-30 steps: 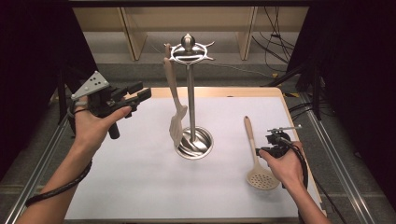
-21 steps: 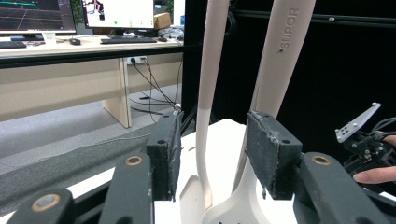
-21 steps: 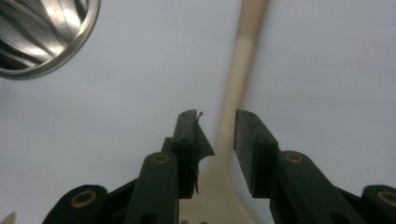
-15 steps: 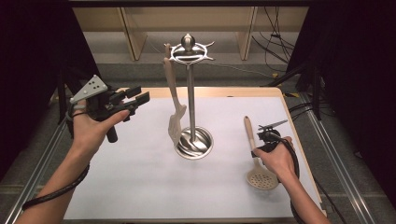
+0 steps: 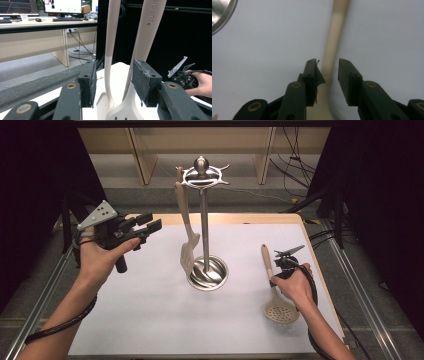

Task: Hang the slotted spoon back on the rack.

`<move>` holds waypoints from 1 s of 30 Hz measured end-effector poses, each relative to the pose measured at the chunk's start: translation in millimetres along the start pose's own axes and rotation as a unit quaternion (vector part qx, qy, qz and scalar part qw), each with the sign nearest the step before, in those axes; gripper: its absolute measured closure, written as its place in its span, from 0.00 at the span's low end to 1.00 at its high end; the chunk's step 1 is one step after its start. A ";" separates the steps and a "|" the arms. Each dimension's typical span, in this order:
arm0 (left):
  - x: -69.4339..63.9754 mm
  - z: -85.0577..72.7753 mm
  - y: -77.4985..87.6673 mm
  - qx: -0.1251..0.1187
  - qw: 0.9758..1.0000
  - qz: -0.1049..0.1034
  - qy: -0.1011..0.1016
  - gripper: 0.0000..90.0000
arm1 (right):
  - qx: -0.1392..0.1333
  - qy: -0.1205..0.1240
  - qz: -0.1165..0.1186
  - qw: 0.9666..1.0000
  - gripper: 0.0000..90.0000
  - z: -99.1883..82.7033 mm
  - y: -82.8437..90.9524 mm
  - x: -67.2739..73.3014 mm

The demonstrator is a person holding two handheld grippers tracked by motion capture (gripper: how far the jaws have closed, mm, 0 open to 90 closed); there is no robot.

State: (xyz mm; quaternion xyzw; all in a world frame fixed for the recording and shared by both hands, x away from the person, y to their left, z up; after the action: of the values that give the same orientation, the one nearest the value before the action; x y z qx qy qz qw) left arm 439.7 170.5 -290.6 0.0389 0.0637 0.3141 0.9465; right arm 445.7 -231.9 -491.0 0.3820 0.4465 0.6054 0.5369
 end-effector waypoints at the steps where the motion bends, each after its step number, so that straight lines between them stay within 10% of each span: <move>1: -0.4 0.0 -0.3 0.000 1.000 -0.001 0.000 0.60 | 0.000 -0.001 -0.001 1.000 0.76 0.1 -1.1 -0.7; 30: -2.1 -4.6 -2.9 0.011 1.000 -0.004 -0.003 0.59 | 0.047 -0.005 -0.015 0.999 0.84 4.8 -20.8 3.1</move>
State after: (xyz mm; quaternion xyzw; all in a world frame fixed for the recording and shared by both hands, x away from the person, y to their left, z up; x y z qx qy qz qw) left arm 439.0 167.1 -295.3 0.0502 0.0648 0.3090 0.9475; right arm 456.2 -227.6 -509.4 0.4033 0.4775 0.5737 0.5295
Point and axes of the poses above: each handheld gripper's, and its own axes: y roughly backward along the jaws, z roughly out of its top, x roughly to its left, the point moved 6 cm from there along -y, roughly forward along the jaws, and after that the axes turned 9 degrees about -z, right-handed, at the moved point
